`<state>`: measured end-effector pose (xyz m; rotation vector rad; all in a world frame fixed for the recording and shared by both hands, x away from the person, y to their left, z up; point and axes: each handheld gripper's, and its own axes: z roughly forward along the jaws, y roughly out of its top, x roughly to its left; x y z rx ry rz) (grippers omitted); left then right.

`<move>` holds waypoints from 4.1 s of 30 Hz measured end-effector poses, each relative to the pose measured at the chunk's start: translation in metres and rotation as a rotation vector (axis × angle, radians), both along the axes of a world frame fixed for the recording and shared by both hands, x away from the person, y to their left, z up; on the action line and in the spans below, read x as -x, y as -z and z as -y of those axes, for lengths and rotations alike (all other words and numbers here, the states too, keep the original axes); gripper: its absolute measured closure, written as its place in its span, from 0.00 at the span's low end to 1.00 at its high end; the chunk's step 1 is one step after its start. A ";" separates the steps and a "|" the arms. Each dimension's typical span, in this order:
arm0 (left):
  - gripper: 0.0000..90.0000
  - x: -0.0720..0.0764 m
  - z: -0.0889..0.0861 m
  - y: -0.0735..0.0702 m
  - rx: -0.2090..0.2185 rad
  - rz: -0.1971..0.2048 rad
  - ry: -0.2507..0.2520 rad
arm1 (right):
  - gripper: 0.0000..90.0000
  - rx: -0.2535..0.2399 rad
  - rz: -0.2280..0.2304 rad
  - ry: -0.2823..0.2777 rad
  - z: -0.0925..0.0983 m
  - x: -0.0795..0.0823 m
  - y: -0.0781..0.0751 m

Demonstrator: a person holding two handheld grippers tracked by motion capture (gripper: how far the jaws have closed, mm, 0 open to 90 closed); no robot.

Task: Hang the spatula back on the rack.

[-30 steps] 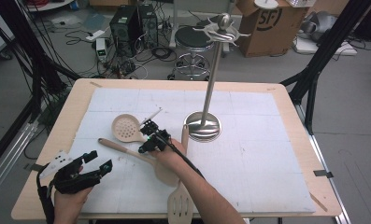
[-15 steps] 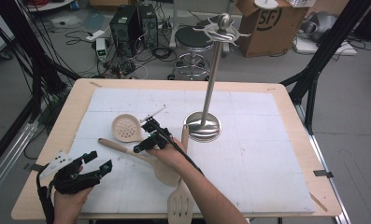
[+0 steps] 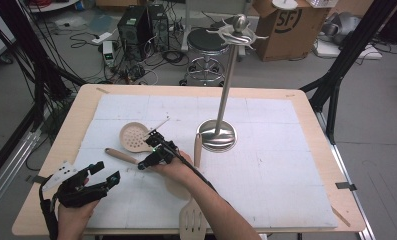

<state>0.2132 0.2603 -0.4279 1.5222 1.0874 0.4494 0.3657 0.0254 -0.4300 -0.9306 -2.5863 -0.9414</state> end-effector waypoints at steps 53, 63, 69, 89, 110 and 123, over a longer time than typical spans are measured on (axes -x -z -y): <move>0.26 0.004 0.000 0.001 -0.002 -0.010 -0.005 | 0.87 0.237 0.193 -0.106 -0.030 0.009 0.004; 0.26 0.004 -0.005 0.002 0.008 -0.009 -0.013 | 0.87 0.088 0.060 -0.075 -0.014 -0.001 -0.006; 0.26 0.006 -0.003 0.001 0.005 -0.005 -0.013 | 0.87 -0.036 0.042 -0.040 0.005 -0.001 -0.024; 0.26 0.004 0.002 0.003 -0.009 -0.011 0.002 | 0.87 -0.348 0.196 0.161 0.118 0.018 -0.071; 0.26 0.003 0.003 0.004 -0.014 -0.016 0.002 | 0.87 -0.601 0.416 0.358 0.191 0.047 -0.091; 0.26 0.003 0.005 0.004 -0.013 -0.017 0.005 | 0.87 -0.673 0.502 0.473 0.224 0.062 -0.096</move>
